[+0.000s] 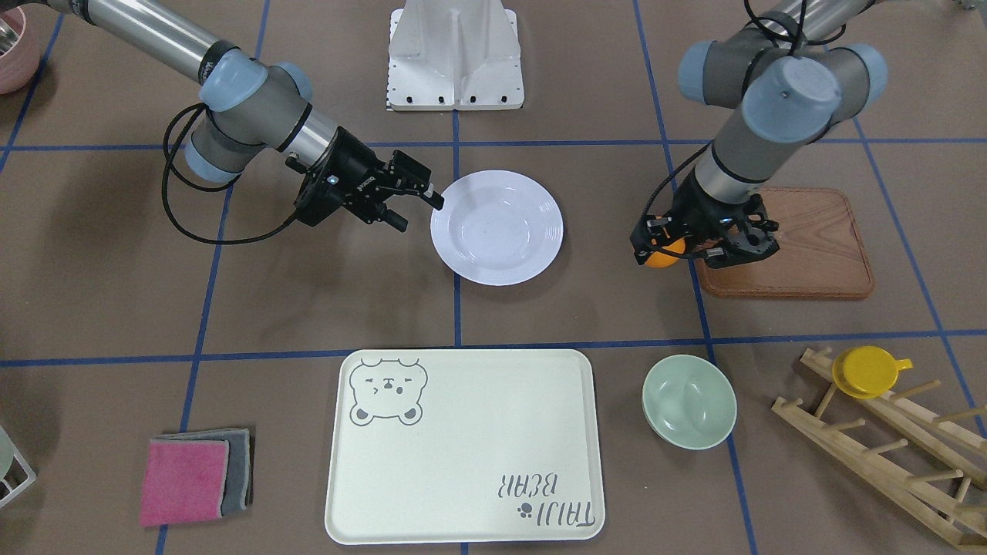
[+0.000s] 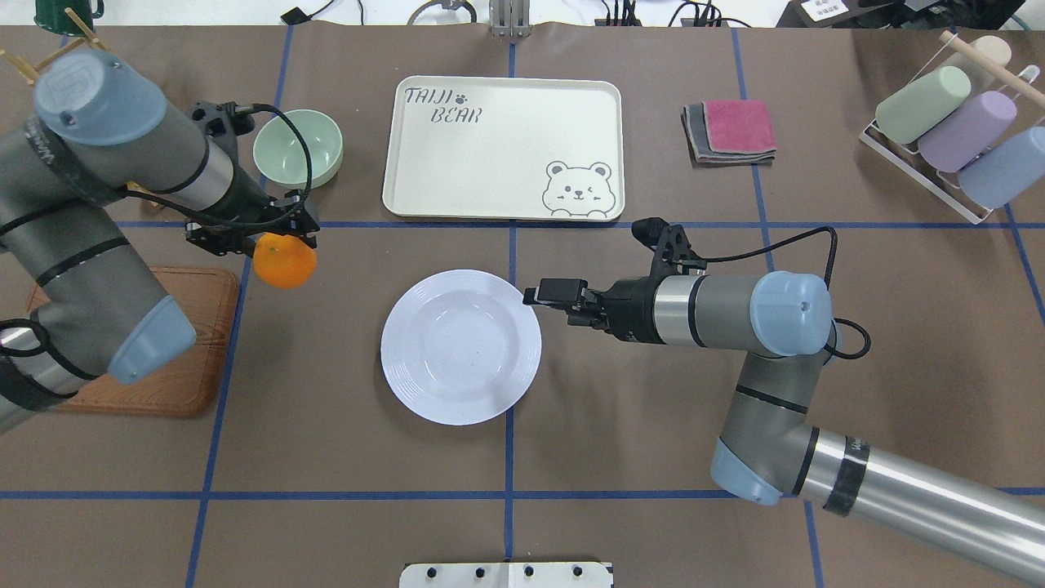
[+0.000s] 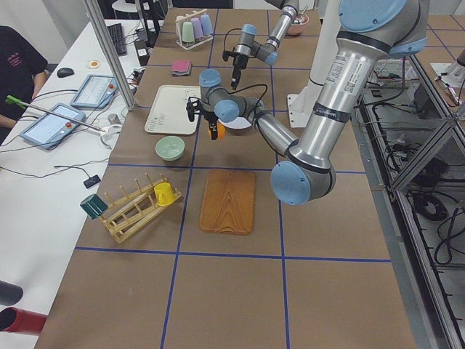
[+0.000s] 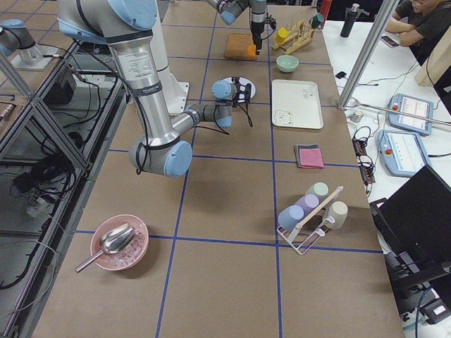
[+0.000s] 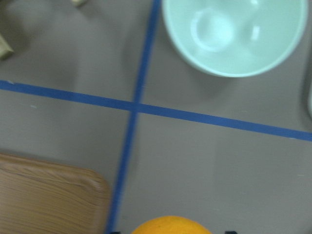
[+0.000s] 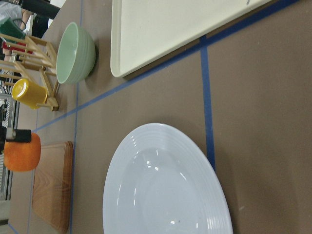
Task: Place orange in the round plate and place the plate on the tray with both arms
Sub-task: 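Carry the orange over the plate with the left gripper and lower it in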
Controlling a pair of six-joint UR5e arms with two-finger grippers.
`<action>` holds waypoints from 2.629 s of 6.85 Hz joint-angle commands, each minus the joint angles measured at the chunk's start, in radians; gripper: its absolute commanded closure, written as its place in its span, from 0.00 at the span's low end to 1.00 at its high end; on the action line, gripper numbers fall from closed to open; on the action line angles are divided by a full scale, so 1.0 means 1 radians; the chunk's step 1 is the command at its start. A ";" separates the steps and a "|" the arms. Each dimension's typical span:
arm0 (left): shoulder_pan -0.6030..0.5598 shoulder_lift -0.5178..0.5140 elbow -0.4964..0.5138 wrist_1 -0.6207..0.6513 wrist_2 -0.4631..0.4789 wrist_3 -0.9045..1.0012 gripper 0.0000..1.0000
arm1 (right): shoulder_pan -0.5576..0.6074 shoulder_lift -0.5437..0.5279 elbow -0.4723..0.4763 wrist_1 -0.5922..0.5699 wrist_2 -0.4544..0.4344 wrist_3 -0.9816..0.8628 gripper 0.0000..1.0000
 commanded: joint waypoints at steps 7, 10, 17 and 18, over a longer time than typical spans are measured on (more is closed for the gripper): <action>0.276 -0.226 0.099 0.063 0.198 -0.183 0.34 | -0.036 0.059 -0.089 0.000 -0.006 0.039 0.00; 0.278 -0.217 0.119 0.026 0.198 -0.179 0.29 | -0.064 0.060 -0.089 0.002 -0.006 0.039 0.03; 0.215 -0.121 -0.009 -0.015 0.201 -0.092 0.06 | -0.101 0.065 -0.089 0.003 -0.022 0.041 0.47; 0.200 -0.108 -0.030 -0.015 0.201 -0.073 0.06 | -0.102 0.065 -0.089 0.005 -0.022 0.041 0.53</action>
